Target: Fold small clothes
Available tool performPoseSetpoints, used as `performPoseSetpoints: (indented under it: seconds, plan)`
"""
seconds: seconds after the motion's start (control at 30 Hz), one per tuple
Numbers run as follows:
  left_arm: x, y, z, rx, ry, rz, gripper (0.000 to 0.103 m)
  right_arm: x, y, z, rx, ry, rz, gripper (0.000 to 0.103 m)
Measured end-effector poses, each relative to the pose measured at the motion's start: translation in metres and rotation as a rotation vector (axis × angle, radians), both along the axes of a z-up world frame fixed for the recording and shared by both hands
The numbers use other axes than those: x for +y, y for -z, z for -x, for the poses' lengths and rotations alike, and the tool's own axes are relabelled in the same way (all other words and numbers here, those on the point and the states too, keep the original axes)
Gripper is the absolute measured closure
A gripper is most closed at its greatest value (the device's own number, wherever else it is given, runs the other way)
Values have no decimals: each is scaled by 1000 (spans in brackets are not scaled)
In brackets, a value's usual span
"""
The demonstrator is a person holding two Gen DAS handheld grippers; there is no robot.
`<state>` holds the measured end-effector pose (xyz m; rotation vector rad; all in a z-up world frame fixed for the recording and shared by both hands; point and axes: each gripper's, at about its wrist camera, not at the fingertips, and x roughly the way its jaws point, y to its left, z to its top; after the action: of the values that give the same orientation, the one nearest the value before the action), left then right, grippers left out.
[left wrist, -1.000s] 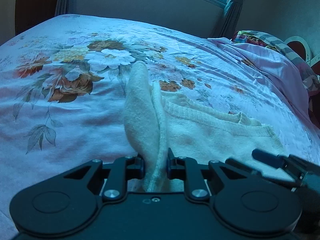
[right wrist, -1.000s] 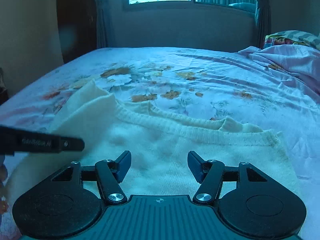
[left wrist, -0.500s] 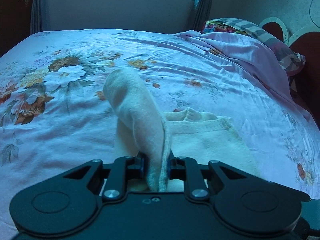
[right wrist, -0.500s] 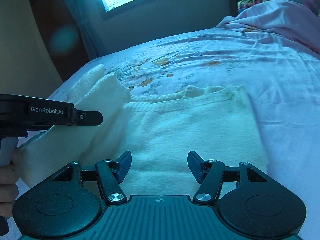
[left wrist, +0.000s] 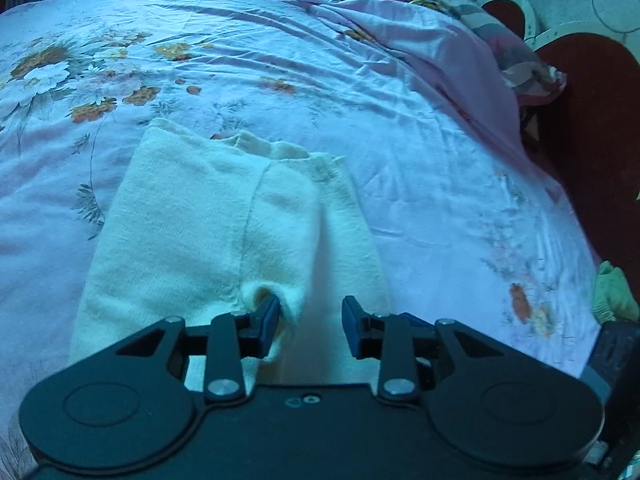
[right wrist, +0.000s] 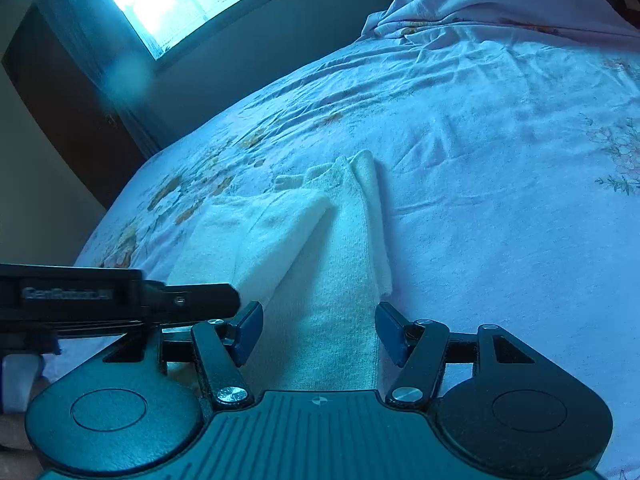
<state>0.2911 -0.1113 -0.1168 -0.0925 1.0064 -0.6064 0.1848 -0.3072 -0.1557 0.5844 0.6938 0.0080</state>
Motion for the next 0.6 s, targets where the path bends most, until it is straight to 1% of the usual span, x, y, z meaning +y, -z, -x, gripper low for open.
performPoseSetpoints:
  seconds: [0.07,0.17,0.27,0.33,0.4,0.43,0.5,0.6]
  plan:
    - [13,-10,3,-11,-28,32,70,-1,-7,2,-18,15,-14,41]
    - [36,-18,2,-56,-79,16,70,3,-16,-2,-38,-5,-44,41]
    - [63,-13,-2,-94,-154,-59,70,13,-13,-16,-7,-51,-96,41]
    - [77,-1,-3,-95,-188,-108,70,19,-6,-28,22,-69,-147,41]
    - [80,13,0,-91,-168,-137,70,22,3,-44,44,-71,-204,41]
    - [79,20,4,-89,-145,-148,70,23,5,-51,55,-68,-219,41]
    - [71,31,14,-113,-103,-177,70,24,12,-68,72,-48,-236,41]
    - [74,39,22,-104,-100,-149,70,26,20,-91,84,-46,-243,41]
